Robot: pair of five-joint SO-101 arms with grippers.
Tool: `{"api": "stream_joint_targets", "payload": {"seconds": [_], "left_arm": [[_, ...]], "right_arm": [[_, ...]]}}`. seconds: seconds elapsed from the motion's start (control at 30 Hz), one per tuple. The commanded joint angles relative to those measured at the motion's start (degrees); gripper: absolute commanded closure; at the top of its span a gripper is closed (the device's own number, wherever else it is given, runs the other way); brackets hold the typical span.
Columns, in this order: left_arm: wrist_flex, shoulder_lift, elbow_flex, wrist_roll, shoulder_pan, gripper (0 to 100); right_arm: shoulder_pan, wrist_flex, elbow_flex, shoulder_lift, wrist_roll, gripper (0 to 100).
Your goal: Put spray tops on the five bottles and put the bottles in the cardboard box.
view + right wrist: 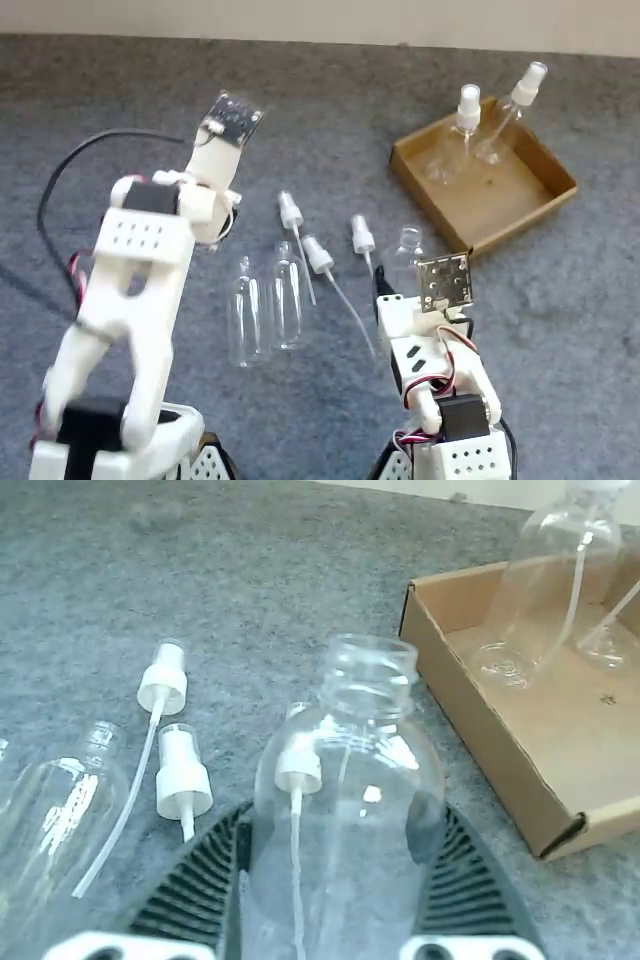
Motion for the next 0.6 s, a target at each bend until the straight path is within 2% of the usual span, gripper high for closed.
{"api": "stream_joint_targets", "payload": {"seconds": [0.0,0.17,0.47,0.57], "left_arm": [[5.7,11.6,-14.7,2.8,1.2,95],[11.2,25.2,-28.7,8.2,1.3,85],[18.0,47.1,-53.7,18.4,6.7,84],[20.7,53.2,-61.8,25.1,8.2,83]], "right_arm": [[0.9,-1.7,2.1,-0.8,0.2,91.0],[0.9,-1.7,2.1,-0.8,0.2,91.0],[-1.8,-1.7,2.2,-0.8,0.5,91.0],[-1.8,-1.7,2.2,-0.8,0.5,91.0]]}}
